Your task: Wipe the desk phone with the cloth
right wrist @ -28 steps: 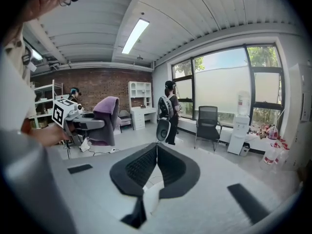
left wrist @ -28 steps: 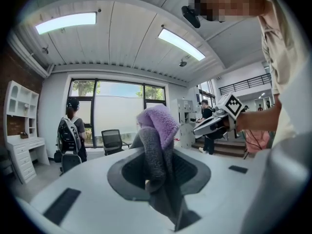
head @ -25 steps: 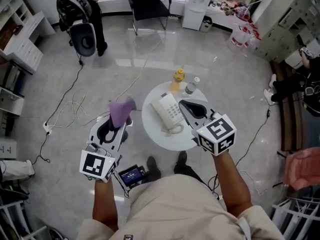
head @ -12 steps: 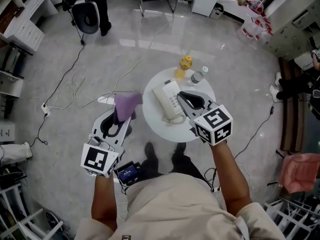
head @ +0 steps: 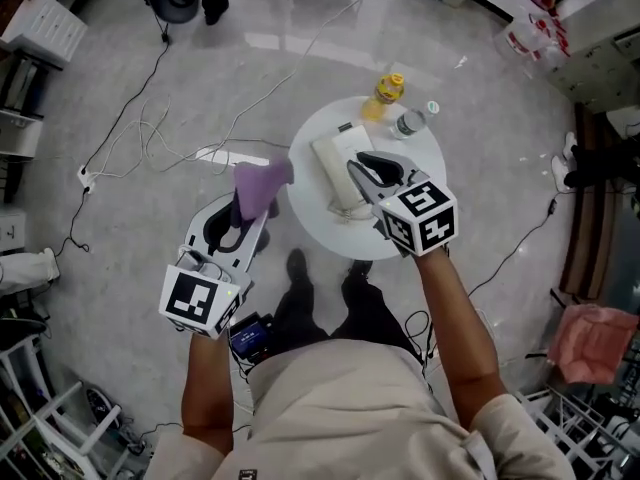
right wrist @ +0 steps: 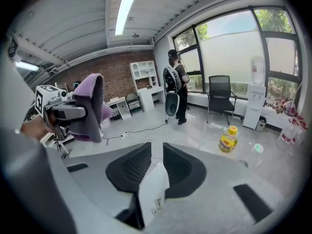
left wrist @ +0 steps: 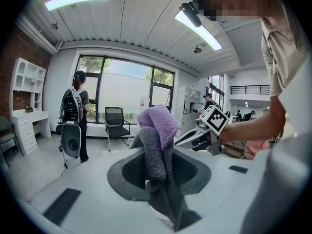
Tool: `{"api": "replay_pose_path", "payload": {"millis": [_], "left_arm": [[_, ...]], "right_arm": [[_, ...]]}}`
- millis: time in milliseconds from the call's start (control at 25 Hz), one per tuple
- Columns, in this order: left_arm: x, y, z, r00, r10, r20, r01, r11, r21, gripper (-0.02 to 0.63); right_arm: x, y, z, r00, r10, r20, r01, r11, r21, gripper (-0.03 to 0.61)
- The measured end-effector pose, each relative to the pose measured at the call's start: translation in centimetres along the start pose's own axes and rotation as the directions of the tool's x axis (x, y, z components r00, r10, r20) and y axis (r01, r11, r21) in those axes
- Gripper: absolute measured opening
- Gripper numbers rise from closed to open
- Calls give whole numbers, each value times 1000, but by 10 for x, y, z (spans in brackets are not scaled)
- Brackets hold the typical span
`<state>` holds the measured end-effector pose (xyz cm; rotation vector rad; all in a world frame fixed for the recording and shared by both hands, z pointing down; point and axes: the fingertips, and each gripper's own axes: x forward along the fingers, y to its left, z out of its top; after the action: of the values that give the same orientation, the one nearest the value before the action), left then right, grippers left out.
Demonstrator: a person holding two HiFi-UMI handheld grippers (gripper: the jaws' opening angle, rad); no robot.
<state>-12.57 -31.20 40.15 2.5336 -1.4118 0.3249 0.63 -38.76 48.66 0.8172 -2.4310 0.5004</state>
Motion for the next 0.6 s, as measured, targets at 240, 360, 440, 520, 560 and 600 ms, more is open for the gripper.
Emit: {"api": "replay_pose_path", "payload": {"millis": [240,360,440,520,560,600], "left_arm": [[9,4,-30,999,13,-41,-15,999,-45,97],[14,6,-47,999,16,-51,-19,998,-60,97],[17,7,-56,998,21,-63,-26,997,-75,97],[20,8,-66,997,22,-69,-28,996,-89,97],[22,9,-69,997,25,-77,-32,995,-96,97],[23,10,-72,996,27,-83,-35,994,-103,97]], "right_arm": [[36,-11,-38,997,11,-74,-10,1000,24,111],[53,-16,-58,993,13,-116,-10,1000,26,144],[64,-20,-72,989,12,-145,-9,1000,26,171],[75,-22,-86,984,9,-176,-5,1000,24,190],[80,-24,-92,982,6,-190,-2,1000,23,200],[86,-25,-98,979,3,-203,1,1000,22,209]]}}
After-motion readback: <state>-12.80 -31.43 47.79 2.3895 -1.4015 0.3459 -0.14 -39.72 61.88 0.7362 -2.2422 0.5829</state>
